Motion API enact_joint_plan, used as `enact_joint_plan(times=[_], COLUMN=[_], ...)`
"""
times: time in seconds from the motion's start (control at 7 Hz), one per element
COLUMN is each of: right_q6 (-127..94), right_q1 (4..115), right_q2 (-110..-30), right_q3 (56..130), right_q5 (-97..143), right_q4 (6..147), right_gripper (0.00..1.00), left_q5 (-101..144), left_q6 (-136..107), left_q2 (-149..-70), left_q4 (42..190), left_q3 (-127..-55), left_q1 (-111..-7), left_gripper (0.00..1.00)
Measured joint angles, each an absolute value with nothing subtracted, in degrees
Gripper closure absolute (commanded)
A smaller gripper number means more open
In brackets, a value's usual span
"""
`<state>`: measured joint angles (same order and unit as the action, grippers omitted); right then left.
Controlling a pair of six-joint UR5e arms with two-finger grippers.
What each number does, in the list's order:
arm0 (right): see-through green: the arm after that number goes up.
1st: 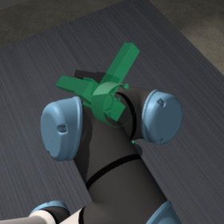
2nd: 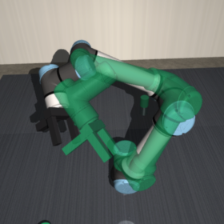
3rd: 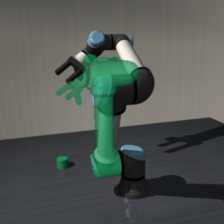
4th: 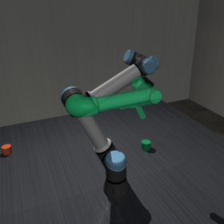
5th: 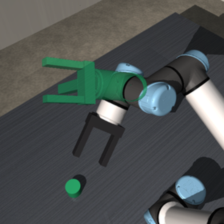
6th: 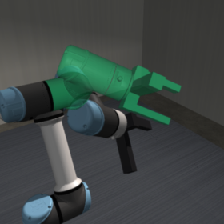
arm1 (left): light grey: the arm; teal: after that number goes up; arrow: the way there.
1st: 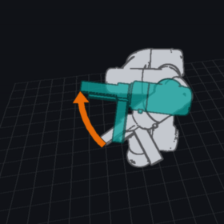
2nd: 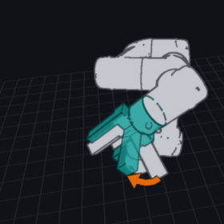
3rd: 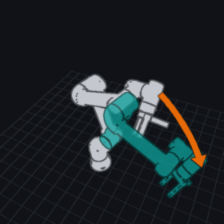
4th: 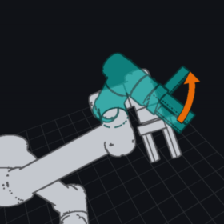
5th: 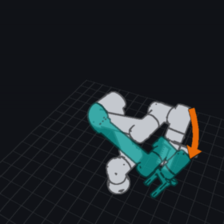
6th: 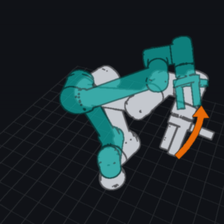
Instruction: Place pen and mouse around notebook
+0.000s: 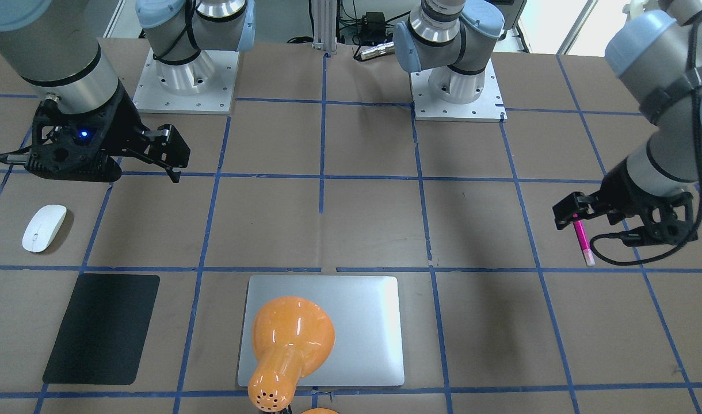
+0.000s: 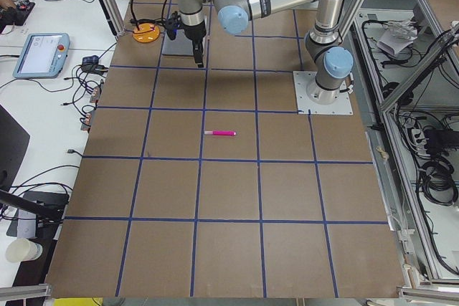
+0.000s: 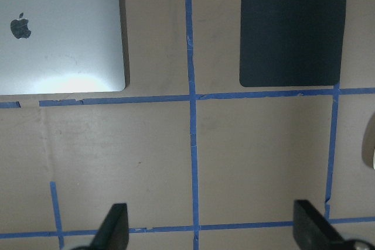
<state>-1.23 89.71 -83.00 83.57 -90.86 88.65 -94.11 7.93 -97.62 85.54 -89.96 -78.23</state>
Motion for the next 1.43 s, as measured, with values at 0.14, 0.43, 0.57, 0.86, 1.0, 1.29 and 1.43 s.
enact_joint_plan(times=[0.14, 0.43, 0.57, 0.86, 1.0, 1.29, 1.43], right_q6=[-1.2, -1.3, -1.4, -1.8, -1.5, 0.8, 4.9], right_q1=[89.7, 89.7, 89.6, 89.6, 89.5, 87.6, 83.7], right_q2=[-83.0, -82.9, -83.0, -82.9, -82.8, -82.8, -82.8], right_q3=[83.6, 83.6, 83.6, 83.6, 83.7, 85.7, 88.2], right_q5=[-90.9, -90.9, -91.0, -91.1, -91.1, -91.6, -91.7], right_q4=[88.7, 88.7, 88.7, 88.5, 88.2, 88.4, 89.7], right_gripper=[0.00, 0.00, 0.00, 0.00, 0.00, 0.00, 0.00], left_q5=[-92.8, -90.1, -89.8, -89.6, -89.6, -89.3, -89.4], left_q6=[6.0, 0.5, -0.9, -1.7, -1.8, -1.7, -1.3], left_q2=[-95.6, -91.9, -90.7, -88.5, -87.9, -87.6, -87.6], left_q4=[87.2, 89.4, 89.7, 89.7, 89.7, 89.6, 89.5], left_q3=[-90.2, -91.6, -92.8, -95.3, -96.0, -96.4, -96.5], left_q1=[-80.9, -85.5, -86.3, -86.8, -86.8, -86.8, -86.7], left_gripper=[0.00, 0.00, 0.00, 0.00, 0.00, 0.00, 0.00])
